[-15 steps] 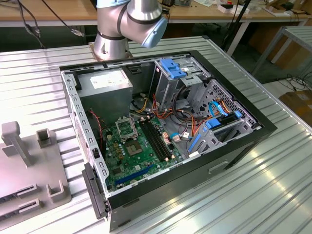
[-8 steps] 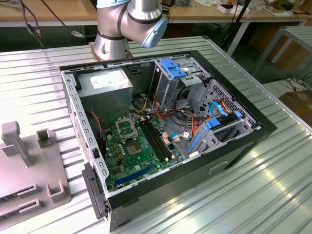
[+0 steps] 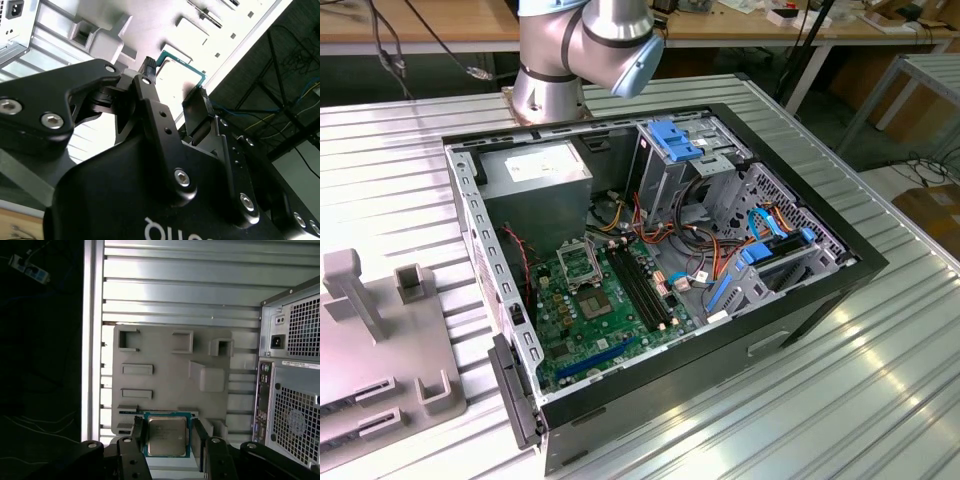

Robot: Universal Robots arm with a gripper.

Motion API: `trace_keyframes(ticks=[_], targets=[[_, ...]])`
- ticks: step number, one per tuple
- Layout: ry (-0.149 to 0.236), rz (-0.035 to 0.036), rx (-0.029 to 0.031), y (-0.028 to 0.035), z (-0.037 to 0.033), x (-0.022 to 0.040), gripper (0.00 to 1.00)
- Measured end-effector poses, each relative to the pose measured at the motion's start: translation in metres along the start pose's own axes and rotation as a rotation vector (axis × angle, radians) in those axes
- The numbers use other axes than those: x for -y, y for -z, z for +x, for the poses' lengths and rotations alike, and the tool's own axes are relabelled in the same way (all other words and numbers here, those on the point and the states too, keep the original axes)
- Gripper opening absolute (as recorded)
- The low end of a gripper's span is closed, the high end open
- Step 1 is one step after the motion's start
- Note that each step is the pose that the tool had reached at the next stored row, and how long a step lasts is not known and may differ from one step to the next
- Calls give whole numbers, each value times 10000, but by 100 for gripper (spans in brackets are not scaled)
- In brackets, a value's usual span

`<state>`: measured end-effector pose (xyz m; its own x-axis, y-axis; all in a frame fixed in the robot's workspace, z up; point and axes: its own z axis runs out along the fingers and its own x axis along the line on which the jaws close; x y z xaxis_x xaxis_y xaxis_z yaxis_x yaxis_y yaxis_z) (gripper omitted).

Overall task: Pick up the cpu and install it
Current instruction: 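Pick up the cpu and move it towards the insertion slot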

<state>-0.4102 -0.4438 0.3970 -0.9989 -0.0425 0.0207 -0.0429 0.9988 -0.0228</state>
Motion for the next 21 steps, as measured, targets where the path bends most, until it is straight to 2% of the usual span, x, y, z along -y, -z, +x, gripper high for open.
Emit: trace_keyframes(ticks=[21], targets=[[0,0,-1,7,-328,14,47]])
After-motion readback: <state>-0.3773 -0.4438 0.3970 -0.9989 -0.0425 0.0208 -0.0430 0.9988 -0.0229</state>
